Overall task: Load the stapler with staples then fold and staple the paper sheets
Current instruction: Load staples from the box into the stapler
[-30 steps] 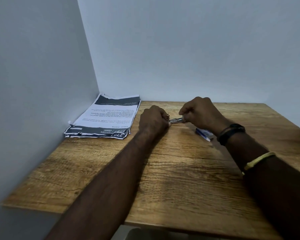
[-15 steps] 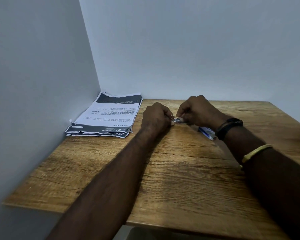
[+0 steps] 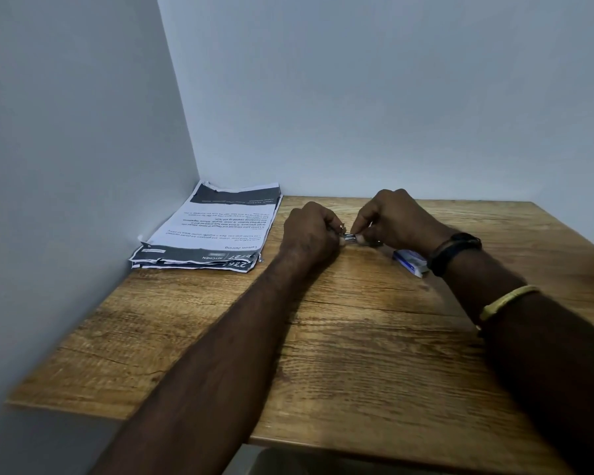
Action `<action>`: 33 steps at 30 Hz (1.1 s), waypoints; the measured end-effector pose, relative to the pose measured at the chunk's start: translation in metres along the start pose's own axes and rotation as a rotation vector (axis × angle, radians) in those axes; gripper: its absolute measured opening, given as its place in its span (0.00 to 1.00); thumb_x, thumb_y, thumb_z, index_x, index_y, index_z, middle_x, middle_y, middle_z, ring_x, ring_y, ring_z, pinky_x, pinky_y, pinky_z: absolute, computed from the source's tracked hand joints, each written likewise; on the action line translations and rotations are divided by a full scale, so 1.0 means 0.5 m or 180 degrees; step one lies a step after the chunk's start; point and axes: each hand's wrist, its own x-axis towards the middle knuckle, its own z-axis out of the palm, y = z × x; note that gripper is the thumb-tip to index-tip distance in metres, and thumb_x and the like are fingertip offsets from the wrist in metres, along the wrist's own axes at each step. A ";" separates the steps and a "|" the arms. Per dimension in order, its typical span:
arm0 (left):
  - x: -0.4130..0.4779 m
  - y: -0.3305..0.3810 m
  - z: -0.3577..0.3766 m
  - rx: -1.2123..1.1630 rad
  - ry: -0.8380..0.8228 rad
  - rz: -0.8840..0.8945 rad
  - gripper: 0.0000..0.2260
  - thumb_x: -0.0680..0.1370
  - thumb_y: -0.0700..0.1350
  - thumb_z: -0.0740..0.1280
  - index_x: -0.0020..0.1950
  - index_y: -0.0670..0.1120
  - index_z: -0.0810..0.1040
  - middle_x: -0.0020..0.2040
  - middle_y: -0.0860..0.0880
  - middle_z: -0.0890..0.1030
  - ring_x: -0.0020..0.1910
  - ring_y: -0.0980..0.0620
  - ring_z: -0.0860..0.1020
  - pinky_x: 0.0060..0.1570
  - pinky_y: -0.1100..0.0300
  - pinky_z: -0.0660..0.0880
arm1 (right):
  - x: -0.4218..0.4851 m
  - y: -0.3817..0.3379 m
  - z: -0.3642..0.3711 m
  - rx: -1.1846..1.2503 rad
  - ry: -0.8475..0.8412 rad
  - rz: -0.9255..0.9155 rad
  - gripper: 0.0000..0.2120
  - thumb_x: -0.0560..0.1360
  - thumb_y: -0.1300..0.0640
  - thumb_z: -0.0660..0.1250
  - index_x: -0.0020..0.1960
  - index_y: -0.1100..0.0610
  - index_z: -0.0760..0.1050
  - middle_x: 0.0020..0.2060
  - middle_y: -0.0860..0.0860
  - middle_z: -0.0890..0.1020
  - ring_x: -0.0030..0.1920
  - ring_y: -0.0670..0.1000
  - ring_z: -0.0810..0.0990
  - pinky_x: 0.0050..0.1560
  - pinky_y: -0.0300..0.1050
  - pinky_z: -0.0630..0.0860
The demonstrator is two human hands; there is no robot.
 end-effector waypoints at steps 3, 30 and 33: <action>0.000 0.000 0.000 -0.0001 0.0000 0.0030 0.07 0.68 0.43 0.80 0.45 0.49 0.88 0.44 0.50 0.88 0.48 0.51 0.84 0.50 0.61 0.76 | 0.001 0.002 0.000 0.0003 0.0039 -0.0028 0.08 0.69 0.64 0.80 0.47 0.55 0.89 0.32 0.43 0.83 0.35 0.38 0.80 0.48 0.42 0.78; 0.003 -0.001 -0.001 -0.0053 -0.0139 0.0023 0.08 0.68 0.44 0.81 0.46 0.48 0.88 0.45 0.50 0.87 0.47 0.54 0.83 0.47 0.65 0.74 | -0.008 0.041 0.015 -0.0047 -0.0053 -0.0237 0.09 0.72 0.60 0.79 0.50 0.49 0.88 0.46 0.47 0.86 0.44 0.49 0.82 0.49 0.49 0.79; 0.003 -0.003 -0.002 -0.0053 -0.0168 -0.0007 0.08 0.68 0.44 0.80 0.46 0.48 0.88 0.42 0.52 0.86 0.43 0.57 0.80 0.46 0.65 0.74 | -0.008 0.050 0.011 -0.0170 -0.0011 -0.0192 0.08 0.73 0.59 0.78 0.50 0.49 0.88 0.47 0.49 0.86 0.44 0.49 0.83 0.49 0.50 0.80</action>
